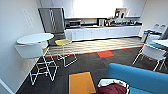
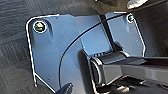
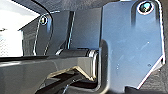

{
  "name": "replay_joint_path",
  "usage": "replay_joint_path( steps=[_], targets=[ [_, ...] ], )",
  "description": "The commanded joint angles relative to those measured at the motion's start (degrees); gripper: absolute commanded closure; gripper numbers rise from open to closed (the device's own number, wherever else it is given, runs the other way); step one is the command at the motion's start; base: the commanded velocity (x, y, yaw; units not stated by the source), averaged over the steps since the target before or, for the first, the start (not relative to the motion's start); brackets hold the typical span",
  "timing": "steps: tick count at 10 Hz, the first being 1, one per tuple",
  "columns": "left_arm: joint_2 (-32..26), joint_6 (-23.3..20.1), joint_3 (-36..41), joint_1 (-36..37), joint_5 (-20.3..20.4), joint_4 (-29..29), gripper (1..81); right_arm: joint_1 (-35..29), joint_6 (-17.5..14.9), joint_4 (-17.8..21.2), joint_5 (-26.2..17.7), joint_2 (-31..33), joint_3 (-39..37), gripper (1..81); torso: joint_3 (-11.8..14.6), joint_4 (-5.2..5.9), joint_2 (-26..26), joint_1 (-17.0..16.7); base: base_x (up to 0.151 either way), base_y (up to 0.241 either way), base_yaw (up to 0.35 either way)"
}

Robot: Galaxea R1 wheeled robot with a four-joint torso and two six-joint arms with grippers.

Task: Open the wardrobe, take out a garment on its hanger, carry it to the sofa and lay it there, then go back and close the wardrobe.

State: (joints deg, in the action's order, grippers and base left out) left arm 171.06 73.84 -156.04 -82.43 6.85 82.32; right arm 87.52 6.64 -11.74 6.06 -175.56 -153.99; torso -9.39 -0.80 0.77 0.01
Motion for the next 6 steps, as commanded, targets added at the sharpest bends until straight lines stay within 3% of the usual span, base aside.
replay_joint_path(
  steps=[1, 6],
  targets=[
    [0.3, 0.0, 0.0, 2.0, -2.4, 0.5, 1.0, -1.3, -0.1, 0.3, -3.1, -0.7, 0.4, 1.0, 0.0, 0.0, 0.0, 0.0, 0.0, 0.0, 0.335],
    [0.4, -0.3, 0.0, 2.0, -2.4, 0.5, 1.0, -1.6, -0.3, 0.2, -3.2, -0.8, 0.3, 1.0, 0.0, 0.0, 0.0, 0.0, 0.0, 0.0, 0.336]
  ],
)
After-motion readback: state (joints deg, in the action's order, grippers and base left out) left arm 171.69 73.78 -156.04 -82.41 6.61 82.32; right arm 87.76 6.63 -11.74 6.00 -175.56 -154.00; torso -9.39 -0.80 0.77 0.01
